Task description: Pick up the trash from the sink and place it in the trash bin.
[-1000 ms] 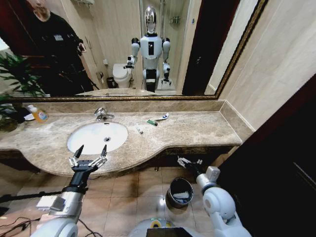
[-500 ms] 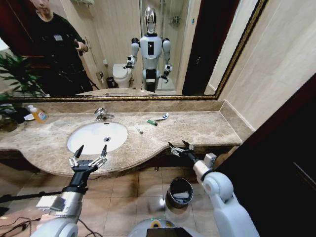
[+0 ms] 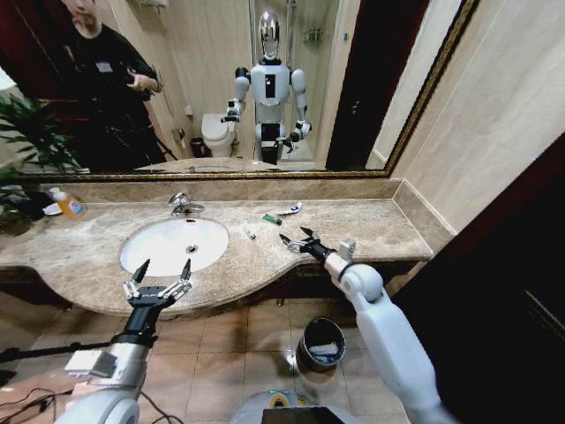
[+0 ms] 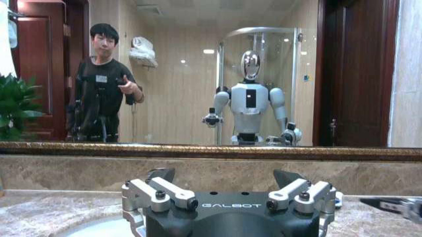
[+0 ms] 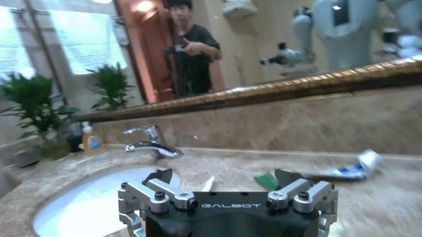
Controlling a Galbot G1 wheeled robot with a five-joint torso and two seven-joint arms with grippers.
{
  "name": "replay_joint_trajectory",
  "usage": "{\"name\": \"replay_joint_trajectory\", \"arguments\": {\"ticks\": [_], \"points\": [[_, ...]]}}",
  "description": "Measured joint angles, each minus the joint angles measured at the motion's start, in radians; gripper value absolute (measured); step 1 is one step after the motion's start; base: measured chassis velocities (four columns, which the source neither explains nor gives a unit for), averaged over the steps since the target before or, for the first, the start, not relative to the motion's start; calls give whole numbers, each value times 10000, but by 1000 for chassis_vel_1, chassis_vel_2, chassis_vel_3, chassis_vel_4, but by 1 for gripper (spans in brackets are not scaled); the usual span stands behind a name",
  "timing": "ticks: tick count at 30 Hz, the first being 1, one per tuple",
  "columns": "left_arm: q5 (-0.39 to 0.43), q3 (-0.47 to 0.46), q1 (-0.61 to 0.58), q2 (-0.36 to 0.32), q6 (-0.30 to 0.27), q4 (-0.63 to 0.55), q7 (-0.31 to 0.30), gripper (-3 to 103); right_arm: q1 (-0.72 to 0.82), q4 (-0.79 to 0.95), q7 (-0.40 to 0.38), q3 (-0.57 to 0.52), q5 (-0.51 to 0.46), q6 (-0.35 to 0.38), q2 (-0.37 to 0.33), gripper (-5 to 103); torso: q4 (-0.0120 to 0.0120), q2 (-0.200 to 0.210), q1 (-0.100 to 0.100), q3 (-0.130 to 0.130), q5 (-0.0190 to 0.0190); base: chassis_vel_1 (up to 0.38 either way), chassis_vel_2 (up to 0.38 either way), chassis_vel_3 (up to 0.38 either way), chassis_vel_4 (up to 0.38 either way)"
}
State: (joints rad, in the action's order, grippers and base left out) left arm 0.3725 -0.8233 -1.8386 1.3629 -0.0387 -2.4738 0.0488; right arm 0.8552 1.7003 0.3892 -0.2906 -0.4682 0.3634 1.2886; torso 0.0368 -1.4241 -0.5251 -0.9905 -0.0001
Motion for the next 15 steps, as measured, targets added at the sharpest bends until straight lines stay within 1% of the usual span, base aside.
{"name": "replay_joint_trajectory", "arguments": {"ticks": [1,3,6,8,15], "points": [[0,0,0,0,0,0,0,100,0,0,0,0,0,0,0,100,0,0,0,0,0,0,0,0,0],[0,0,0,0,0,0,0,100,-625,-696,295,288,7,-173,-63,100,0,0,0,0,-1,0,0,0,0],[0,-1,0,0,0,0,-1,100,-1071,-1185,385,470,73,-232,-83,100,1,0,-1,0,0,0,0,0,0],[0,0,-1,0,0,0,-1,100,-1565,-1812,478,646,283,-302,-85,100,0,0,0,0,0,0,0,0,0],[0,0,0,-1,0,0,0,100,-2446,-2951,323,1212,633,-394,26,100,-1,0,0,1,0,0,0,0,0]]}}
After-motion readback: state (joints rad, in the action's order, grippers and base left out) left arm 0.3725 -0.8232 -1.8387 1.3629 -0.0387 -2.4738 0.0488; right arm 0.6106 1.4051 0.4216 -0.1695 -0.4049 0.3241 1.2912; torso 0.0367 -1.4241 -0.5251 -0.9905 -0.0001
